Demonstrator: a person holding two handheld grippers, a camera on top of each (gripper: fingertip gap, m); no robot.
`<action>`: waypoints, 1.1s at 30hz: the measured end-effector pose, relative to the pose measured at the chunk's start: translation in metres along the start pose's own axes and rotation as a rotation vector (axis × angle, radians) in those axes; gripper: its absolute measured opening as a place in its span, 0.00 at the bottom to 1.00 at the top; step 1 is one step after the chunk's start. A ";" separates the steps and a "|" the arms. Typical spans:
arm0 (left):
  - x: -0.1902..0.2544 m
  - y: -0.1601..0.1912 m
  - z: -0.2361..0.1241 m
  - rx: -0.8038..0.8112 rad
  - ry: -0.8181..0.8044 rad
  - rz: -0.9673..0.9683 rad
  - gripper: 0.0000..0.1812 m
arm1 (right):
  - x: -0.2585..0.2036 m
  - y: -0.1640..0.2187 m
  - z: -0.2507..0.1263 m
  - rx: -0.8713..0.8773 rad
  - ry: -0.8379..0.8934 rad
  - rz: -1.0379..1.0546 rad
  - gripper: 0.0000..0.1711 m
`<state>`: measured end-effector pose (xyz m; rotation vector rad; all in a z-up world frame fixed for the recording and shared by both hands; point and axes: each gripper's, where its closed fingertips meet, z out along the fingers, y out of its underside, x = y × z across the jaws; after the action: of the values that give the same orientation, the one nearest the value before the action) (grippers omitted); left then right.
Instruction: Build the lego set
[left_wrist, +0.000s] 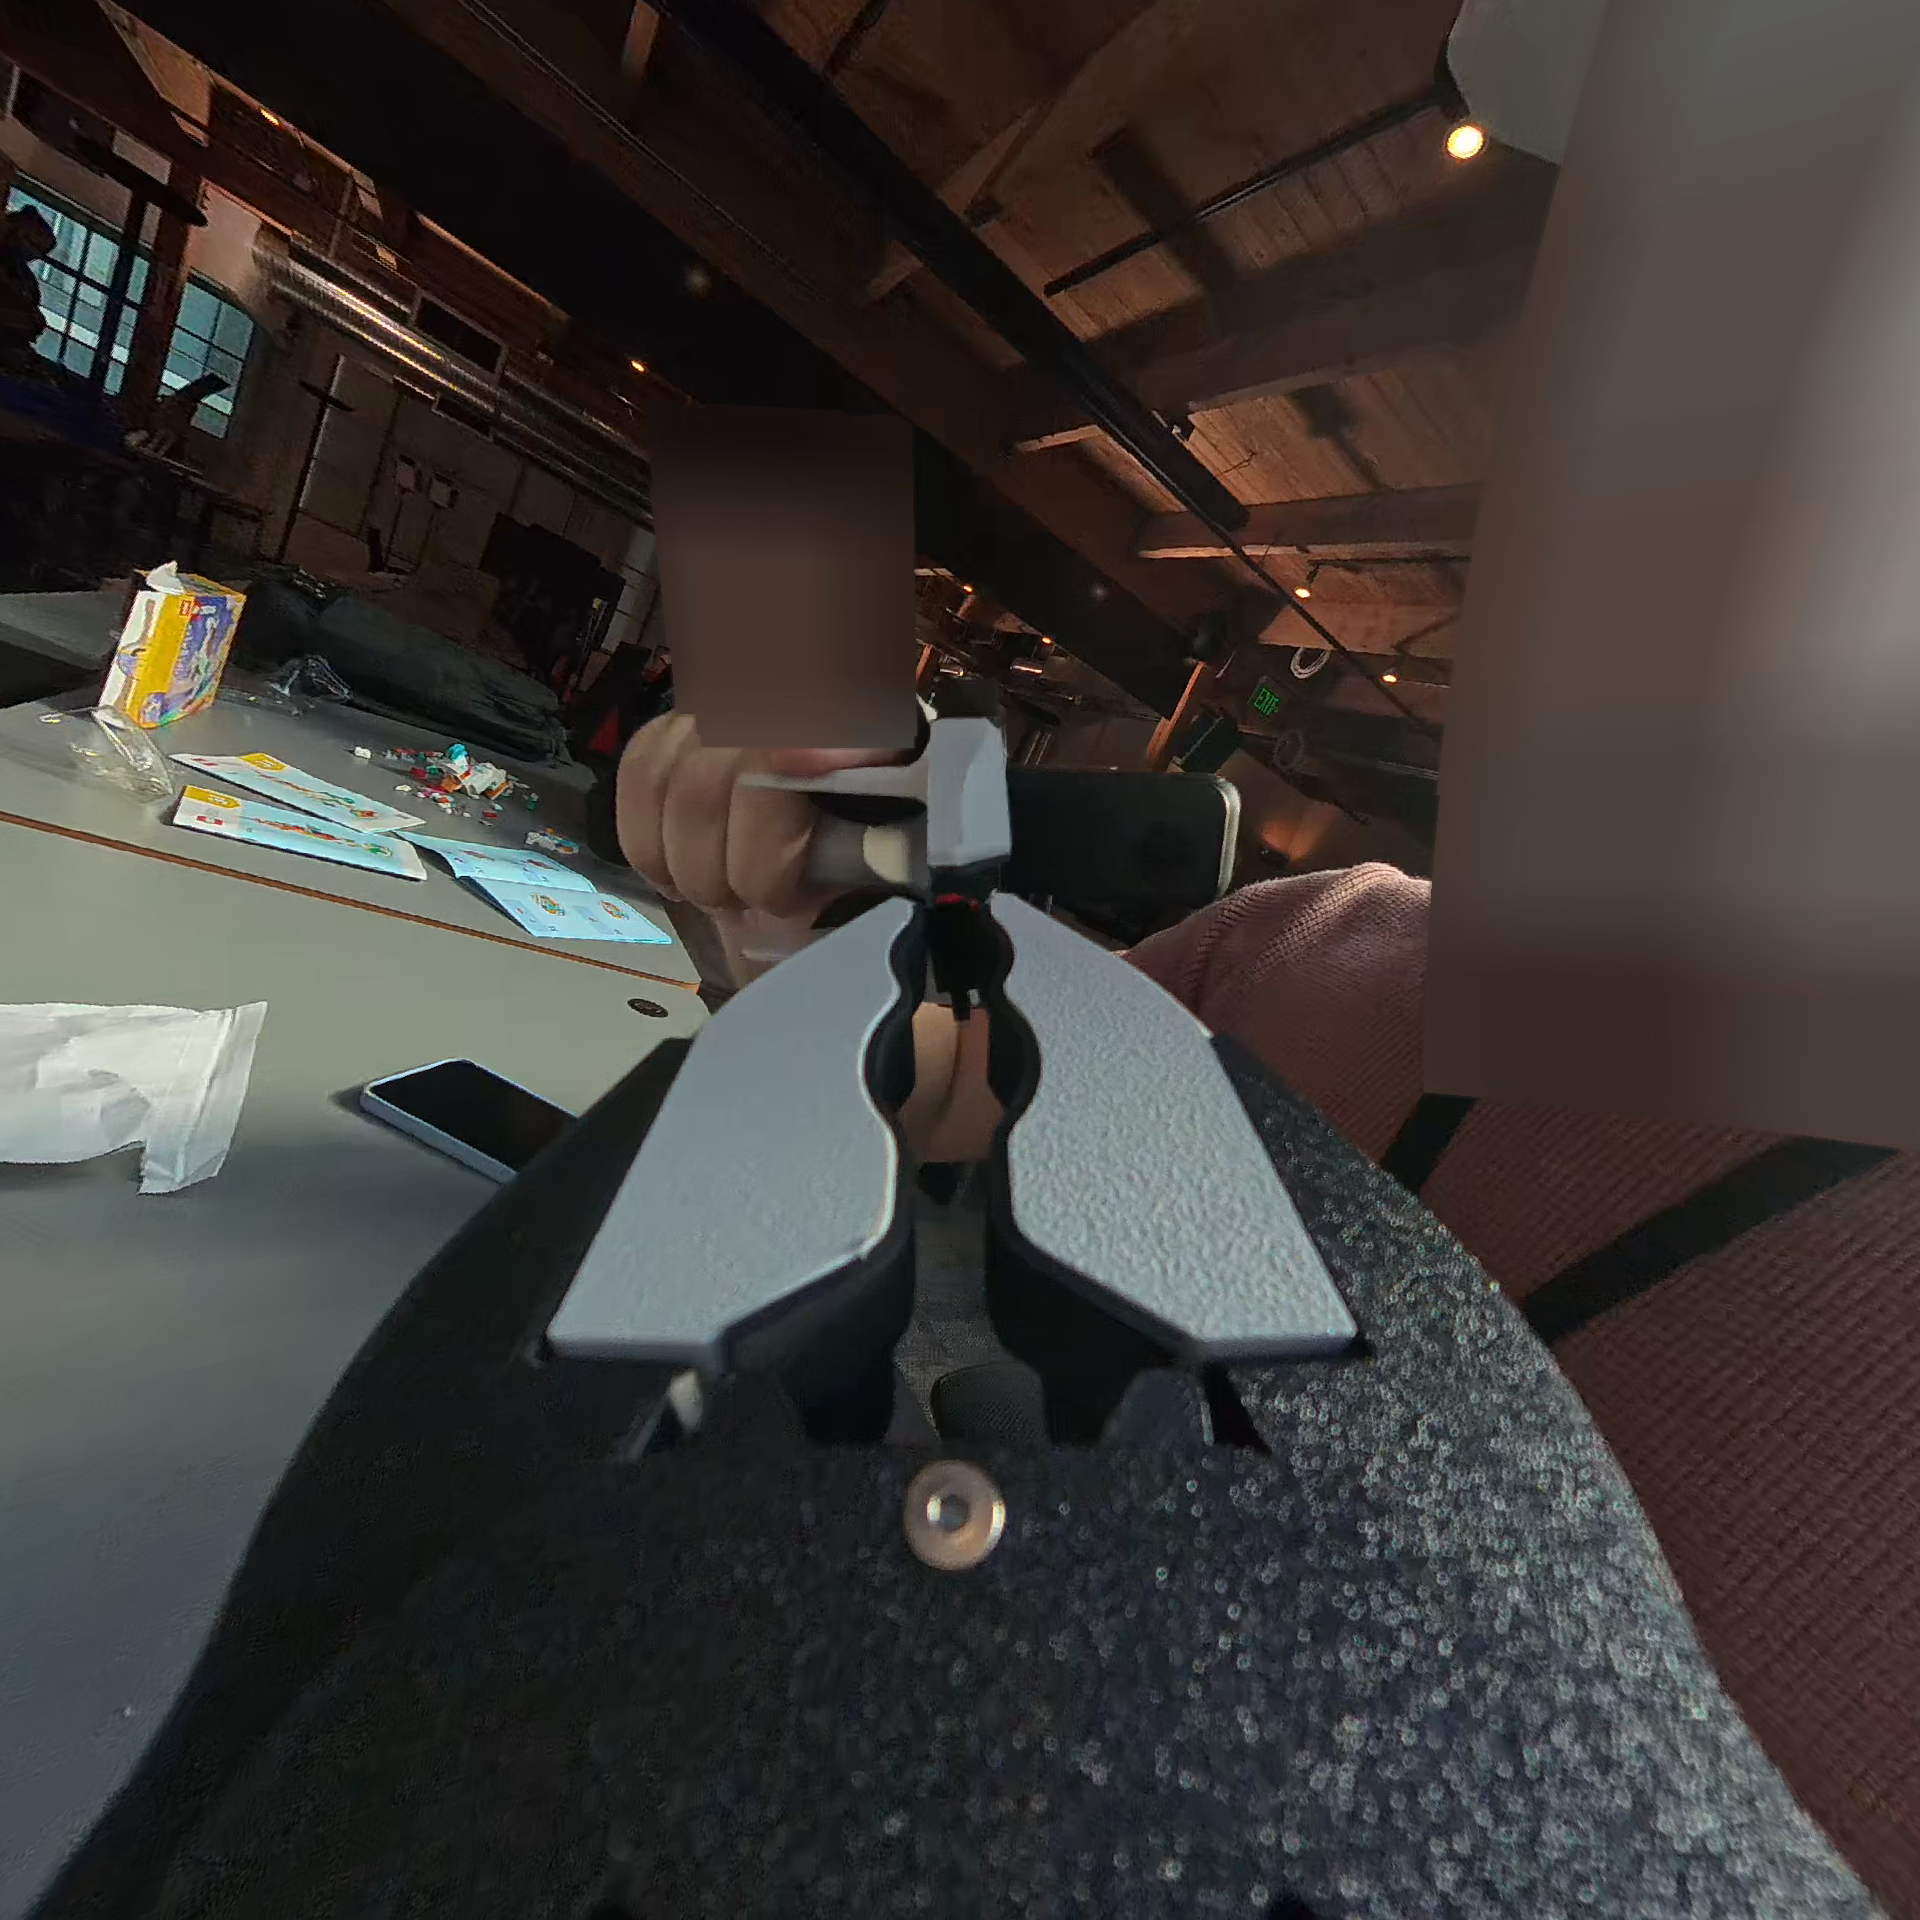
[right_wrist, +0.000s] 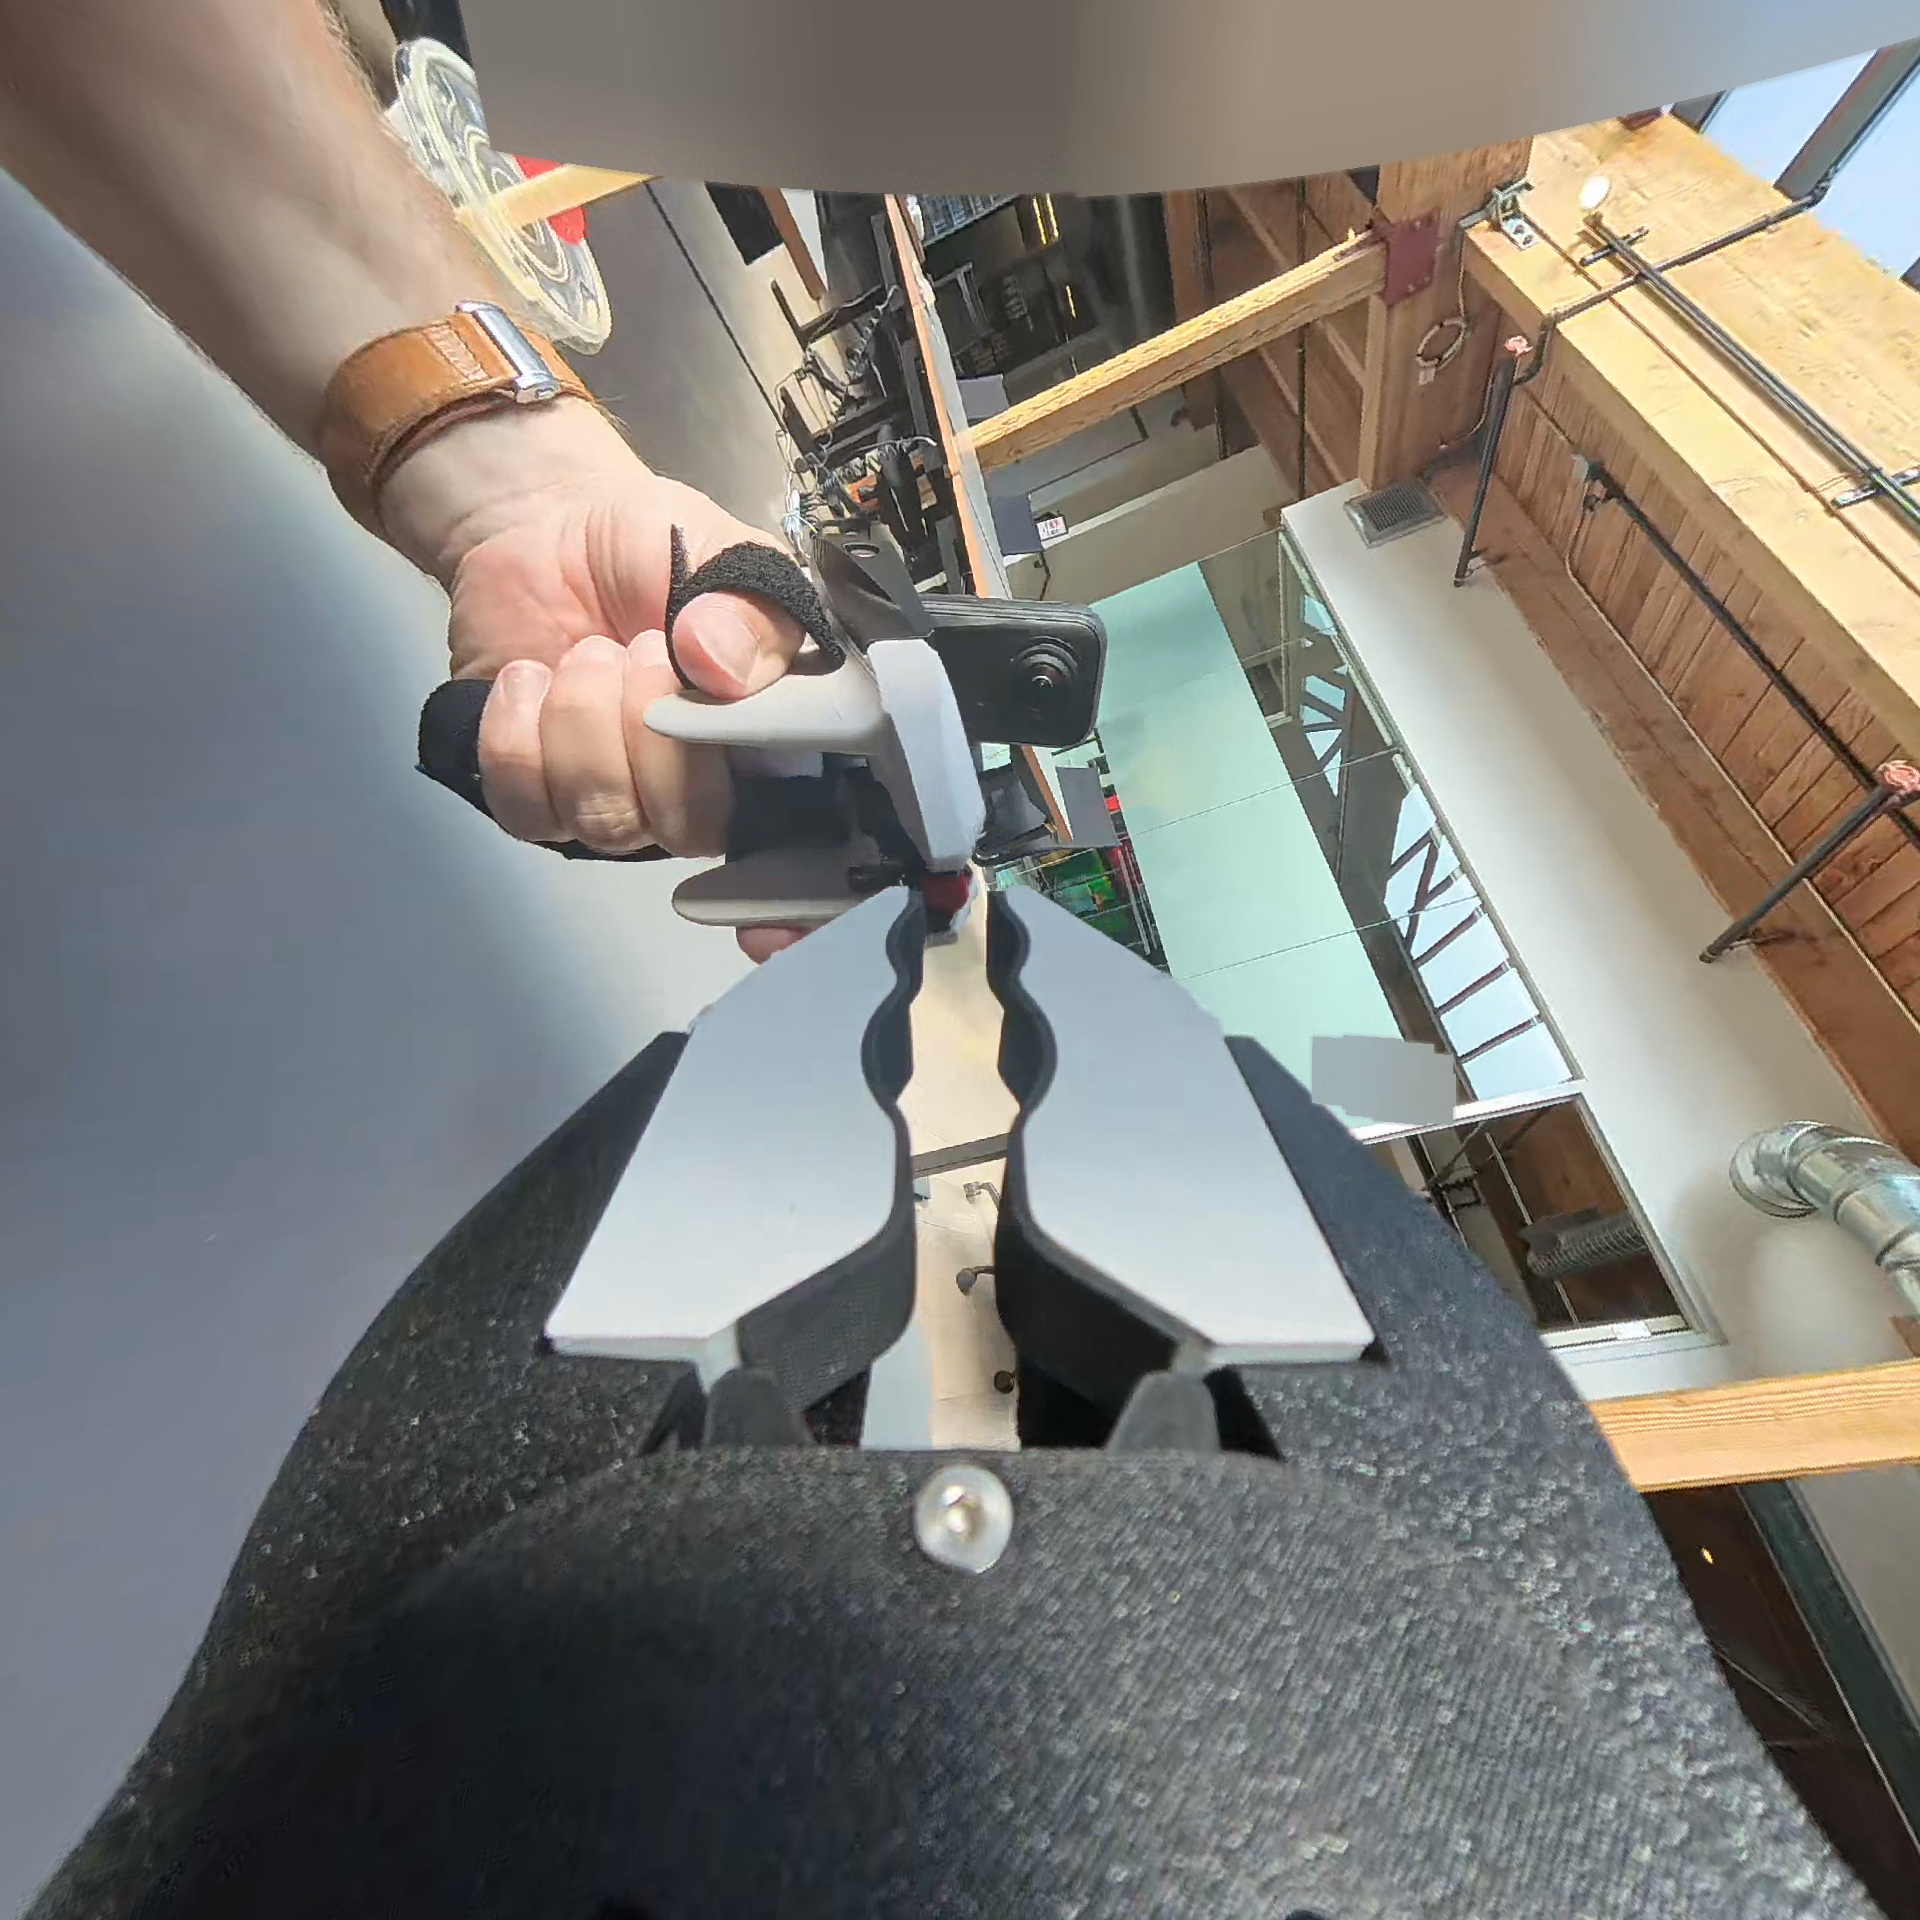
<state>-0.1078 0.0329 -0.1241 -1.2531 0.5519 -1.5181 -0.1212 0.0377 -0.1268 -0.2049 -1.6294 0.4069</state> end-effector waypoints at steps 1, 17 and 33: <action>0.001 0.002 0.000 -0.012 0.004 -0.006 0.04 | -0.002 -0.001 0.000 0.004 -0.027 0.007 0.07; -0.003 0.007 -0.008 0.001 -0.038 -0.025 0.05 | -0.012 0.011 -0.007 0.006 -0.099 0.221 0.04; -0.008 0.030 0.001 -0.166 -0.073 0.015 0.06 | -0.019 0.009 -0.007 0.019 -0.074 0.149 0.04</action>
<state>-0.0954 0.0299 -0.1523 -1.4228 0.6479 -1.4308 -0.1134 0.0398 -0.1471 -0.3008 -1.6877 0.5490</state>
